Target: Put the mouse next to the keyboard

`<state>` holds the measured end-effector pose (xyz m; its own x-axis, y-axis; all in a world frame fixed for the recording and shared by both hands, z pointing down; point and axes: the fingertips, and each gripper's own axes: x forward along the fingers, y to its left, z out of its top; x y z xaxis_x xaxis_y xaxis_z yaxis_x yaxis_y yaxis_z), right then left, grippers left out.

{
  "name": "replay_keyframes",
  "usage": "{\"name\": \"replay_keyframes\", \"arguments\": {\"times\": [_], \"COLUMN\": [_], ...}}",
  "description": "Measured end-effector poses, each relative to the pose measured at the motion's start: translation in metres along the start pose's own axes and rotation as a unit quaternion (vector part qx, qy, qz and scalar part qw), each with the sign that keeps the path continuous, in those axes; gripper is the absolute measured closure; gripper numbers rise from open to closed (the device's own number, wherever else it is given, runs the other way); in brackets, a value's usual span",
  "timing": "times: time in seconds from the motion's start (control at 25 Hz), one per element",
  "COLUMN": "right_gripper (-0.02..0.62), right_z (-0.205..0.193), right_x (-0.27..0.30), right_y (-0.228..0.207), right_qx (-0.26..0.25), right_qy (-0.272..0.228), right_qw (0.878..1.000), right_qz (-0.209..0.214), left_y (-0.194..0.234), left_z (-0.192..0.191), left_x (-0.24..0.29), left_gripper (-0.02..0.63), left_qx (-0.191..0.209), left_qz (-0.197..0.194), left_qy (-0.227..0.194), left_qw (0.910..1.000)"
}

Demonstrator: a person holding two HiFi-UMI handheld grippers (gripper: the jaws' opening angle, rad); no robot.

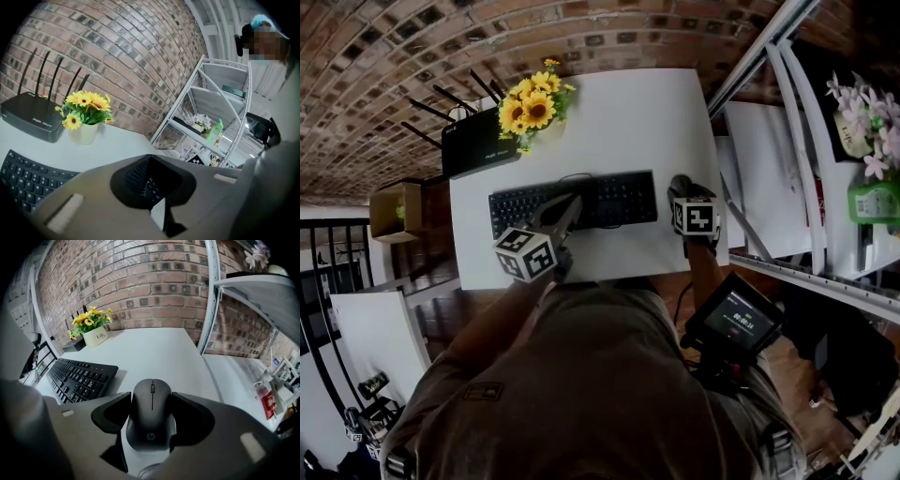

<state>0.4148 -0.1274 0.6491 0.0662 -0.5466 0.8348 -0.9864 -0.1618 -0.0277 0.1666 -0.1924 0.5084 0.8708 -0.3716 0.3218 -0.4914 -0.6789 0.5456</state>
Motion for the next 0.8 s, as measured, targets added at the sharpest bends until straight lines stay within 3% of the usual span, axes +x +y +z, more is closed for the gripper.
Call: {"name": "replay_keyframes", "arguments": {"times": [0.52,0.8], "right_gripper": [0.296,0.288], "right_z": [-0.001,0.012], "right_x": [0.001,-0.011], "right_y": [0.000,0.000], "right_qx": [-0.011,-0.023], "right_qy": [-0.014,-0.051], "right_qw": [1.000,0.998], "right_qz": [0.005,0.023], "left_y": [-0.005,-0.012], "left_z": [-0.007,-0.013], "left_x": [0.000,-0.004], "left_gripper": [0.606,0.606], "left_qx": [-0.002,-0.005], "left_qz": [0.009,0.027], "left_qy": [-0.006,-0.018], "left_qw": [0.9999,0.9995]}}
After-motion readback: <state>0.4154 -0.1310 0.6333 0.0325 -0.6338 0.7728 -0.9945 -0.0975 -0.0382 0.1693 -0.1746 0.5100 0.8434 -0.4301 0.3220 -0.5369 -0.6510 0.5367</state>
